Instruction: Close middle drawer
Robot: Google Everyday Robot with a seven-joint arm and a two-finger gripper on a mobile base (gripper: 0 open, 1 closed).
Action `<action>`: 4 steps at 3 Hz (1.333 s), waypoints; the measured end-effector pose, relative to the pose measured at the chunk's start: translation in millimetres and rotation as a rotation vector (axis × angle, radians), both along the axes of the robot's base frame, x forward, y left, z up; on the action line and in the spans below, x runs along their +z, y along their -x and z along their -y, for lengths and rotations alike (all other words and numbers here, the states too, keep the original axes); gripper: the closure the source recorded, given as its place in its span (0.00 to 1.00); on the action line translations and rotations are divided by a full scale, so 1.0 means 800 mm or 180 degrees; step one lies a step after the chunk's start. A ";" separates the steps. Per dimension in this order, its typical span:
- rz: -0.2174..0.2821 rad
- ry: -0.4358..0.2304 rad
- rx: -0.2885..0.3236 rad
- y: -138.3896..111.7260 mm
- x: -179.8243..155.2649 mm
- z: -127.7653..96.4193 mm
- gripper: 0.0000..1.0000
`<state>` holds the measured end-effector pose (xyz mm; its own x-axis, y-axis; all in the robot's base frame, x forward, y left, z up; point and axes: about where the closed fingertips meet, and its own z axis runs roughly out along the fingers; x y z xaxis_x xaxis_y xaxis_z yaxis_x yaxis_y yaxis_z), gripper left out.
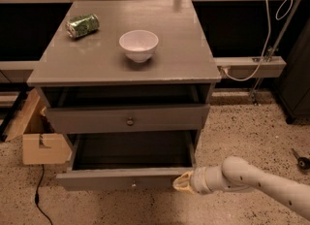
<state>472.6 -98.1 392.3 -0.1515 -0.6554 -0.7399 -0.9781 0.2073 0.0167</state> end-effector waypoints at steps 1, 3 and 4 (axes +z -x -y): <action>0.0252 -0.0107 -0.0145 -0.020 0.010 -0.005 1.00; 0.0457 -0.0219 -0.0083 -0.064 0.022 -0.029 1.00; 0.0459 -0.0239 -0.0087 -0.073 0.011 -0.028 1.00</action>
Offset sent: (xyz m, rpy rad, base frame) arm 0.0494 0.0157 0.0307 0.0699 -0.2251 -0.1111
